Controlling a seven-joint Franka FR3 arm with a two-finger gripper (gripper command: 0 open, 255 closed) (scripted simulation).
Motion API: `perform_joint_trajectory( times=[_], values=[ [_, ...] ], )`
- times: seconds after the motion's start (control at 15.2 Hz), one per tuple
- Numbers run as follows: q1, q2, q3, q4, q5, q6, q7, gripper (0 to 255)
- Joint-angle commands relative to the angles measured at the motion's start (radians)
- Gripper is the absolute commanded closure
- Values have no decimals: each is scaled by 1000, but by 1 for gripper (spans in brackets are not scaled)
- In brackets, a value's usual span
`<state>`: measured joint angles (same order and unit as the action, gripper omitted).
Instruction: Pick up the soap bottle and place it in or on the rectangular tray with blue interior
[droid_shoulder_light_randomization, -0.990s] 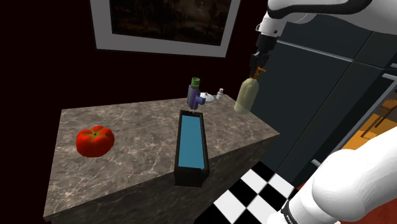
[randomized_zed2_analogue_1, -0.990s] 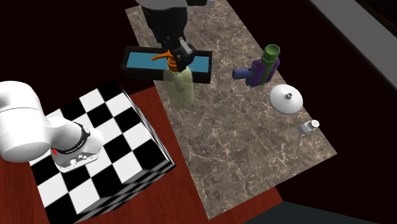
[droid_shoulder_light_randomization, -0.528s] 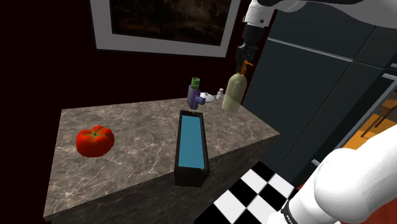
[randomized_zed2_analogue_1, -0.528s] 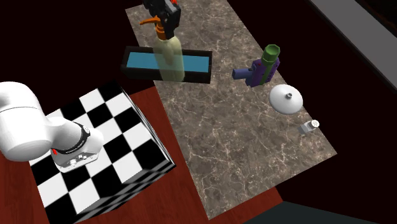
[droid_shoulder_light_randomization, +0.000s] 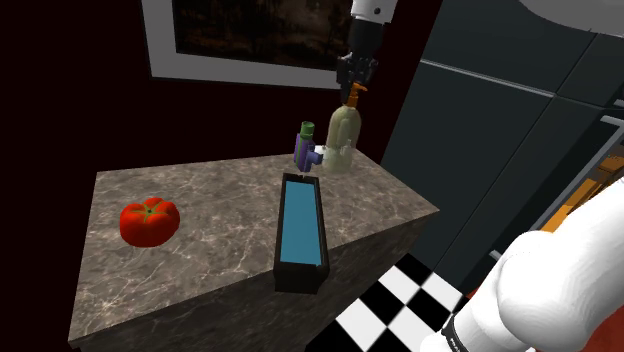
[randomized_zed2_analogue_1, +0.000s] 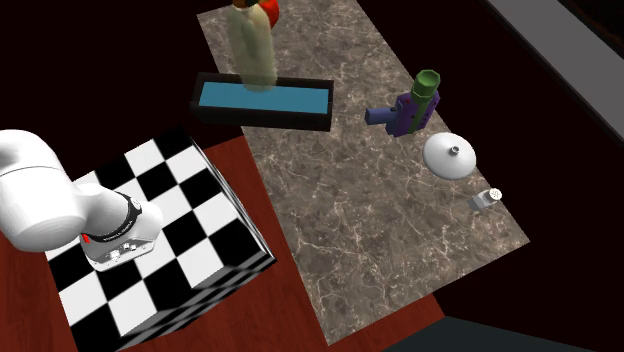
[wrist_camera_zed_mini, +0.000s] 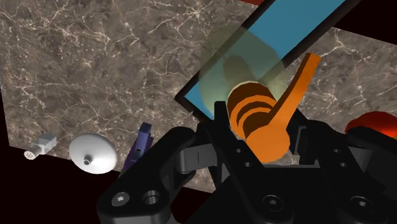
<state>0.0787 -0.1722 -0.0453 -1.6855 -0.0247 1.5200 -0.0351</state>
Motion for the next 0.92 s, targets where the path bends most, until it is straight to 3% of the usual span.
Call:
perform_joint_trajectory(
  times=[0.0, 0.2, 0.86],
  values=[
    [20, 25, 29, 50, 5, -25, 49, 255],
    [54, 94, 74, 156, 9, -64, 127, 255],
    [54, 48, 73, -35, 11, 82, 128, 255]
  ],
)
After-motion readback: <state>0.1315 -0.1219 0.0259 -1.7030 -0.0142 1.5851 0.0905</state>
